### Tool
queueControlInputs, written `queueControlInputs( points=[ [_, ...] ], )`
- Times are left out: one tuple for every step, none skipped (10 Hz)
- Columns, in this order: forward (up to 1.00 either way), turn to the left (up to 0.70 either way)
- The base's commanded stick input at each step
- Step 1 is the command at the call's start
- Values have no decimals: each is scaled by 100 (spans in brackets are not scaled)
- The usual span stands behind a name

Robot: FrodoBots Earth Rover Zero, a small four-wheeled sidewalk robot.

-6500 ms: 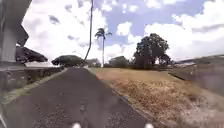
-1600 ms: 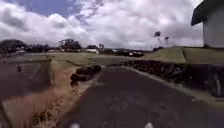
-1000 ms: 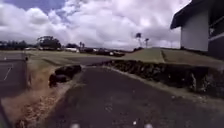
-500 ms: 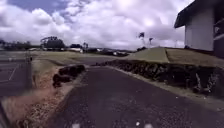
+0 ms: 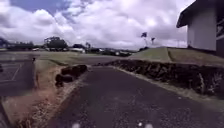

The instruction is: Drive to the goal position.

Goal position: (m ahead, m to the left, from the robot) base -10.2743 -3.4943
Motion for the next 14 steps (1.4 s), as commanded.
queueControlInputs(
  points=[
    [0,70],
    [0,70],
    [0,70],
    [0,70],
    [0,70],
    [0,70],
    [0,70],
    [0,70],
    [0,70],
    [0,70],
    [0,70],
    [0,70],
    [0,70],
    [0,70]
  ],
)
